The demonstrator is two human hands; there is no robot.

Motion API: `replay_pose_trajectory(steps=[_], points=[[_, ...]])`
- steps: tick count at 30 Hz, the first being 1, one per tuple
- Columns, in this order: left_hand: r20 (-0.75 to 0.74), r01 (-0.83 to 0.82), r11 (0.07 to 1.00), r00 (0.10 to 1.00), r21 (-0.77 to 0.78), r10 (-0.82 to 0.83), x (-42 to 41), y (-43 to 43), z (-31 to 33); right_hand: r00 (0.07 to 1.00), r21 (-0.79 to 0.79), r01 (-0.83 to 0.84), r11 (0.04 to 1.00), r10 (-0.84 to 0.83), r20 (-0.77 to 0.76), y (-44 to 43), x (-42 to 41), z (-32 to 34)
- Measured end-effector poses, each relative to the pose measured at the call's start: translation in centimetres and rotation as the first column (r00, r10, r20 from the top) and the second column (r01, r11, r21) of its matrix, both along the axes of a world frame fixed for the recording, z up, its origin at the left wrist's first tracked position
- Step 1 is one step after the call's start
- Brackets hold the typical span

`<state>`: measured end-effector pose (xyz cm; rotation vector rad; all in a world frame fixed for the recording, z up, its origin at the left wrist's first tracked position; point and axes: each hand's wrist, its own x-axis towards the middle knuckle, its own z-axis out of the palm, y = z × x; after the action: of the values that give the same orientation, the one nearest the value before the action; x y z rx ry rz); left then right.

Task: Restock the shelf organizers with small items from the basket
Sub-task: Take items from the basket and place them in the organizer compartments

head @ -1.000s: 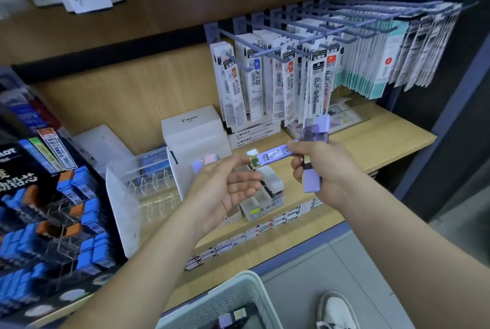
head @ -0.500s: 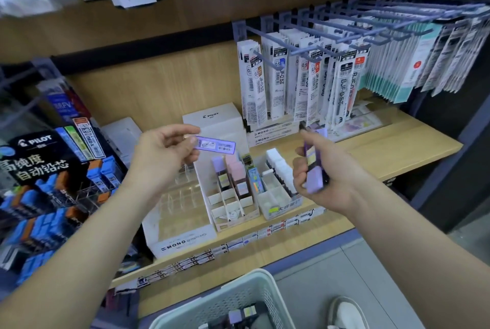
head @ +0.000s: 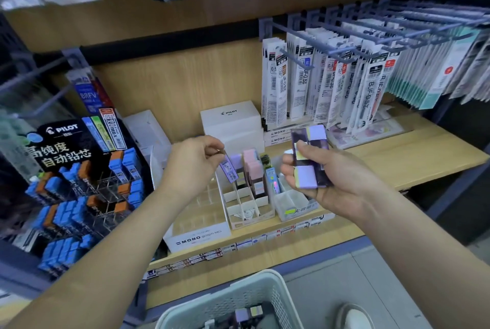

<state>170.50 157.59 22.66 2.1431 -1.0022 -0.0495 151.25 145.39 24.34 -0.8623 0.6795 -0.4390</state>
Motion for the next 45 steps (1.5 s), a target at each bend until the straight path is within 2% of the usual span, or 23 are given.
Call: replay_pose_trajectory(steps=[4,8,10,13,16,26,30,33,38,41,45], points=[[0.005,-0.013,0.999,1.0,0.031,0.013,0.3,-0.1,-0.8,0.999,0.004,0.008,1.0,-0.008,-0.033,0.2,0.1,-0.2],[0.024,0.0,0.998,1.0,0.066,-0.002,0.2,-0.2,-1.1,0.992,0.116,0.092,0.989,-0.08,-0.101,-0.4,-0.1,-0.6],[-0.003,0.038,0.999,0.999,0.012,-0.038,-0.2,-0.6,-1.0,0.985,0.13,0.119,0.984,-0.101,-0.14,-0.9,-0.2,-0.9],[-0.122,0.083,0.987,0.987,-0.137,-0.1,-1.4,-1.8,-0.4,0.983,0.113,0.151,0.982,-0.137,-0.125,-1.5,-0.5,-0.8],[-0.157,0.13,0.98,0.975,-0.154,-0.154,-2.8,-3.4,-0.8,0.984,0.065,0.157,0.985,-0.151,-0.091,-1.6,-0.5,-0.6],[0.145,0.147,0.977,0.975,0.153,-0.17,-5.0,-6.4,-3.6,0.971,0.027,0.222,0.975,-0.219,-0.094,-2.1,-1.0,-0.4],[0.19,0.125,0.976,0.969,0.18,-0.16,-5.1,-6.6,-4.2,0.959,0.044,0.259,0.965,-0.251,-0.133,-2.6,-1.3,-0.3],[0.311,0.121,0.962,0.93,0.246,-0.197,-5.2,-6.5,-4.5,0.965,0.045,0.235,0.971,-0.227,-0.135,-2.7,-1.6,-0.1],[0.436,0.039,0.938,0.878,0.343,-0.196,-5.3,-6.7,-4.8,0.977,-0.081,0.162,0.984,-0.171,-0.13,-2.6,-1.8,-0.4],[0.425,0.021,0.949,0.891,0.314,-0.16,-5.5,-7.0,-4.7,0.972,-0.142,0.174,0.975,-0.193,-0.135,-2.8,-1.8,-0.4],[0.474,-0.004,0.929,0.861,0.37,-0.185,-5.1,-7.2,-5.1,0.963,-0.195,0.2,0.96,-0.229,-0.141,-3.0,-1.9,-0.3]])
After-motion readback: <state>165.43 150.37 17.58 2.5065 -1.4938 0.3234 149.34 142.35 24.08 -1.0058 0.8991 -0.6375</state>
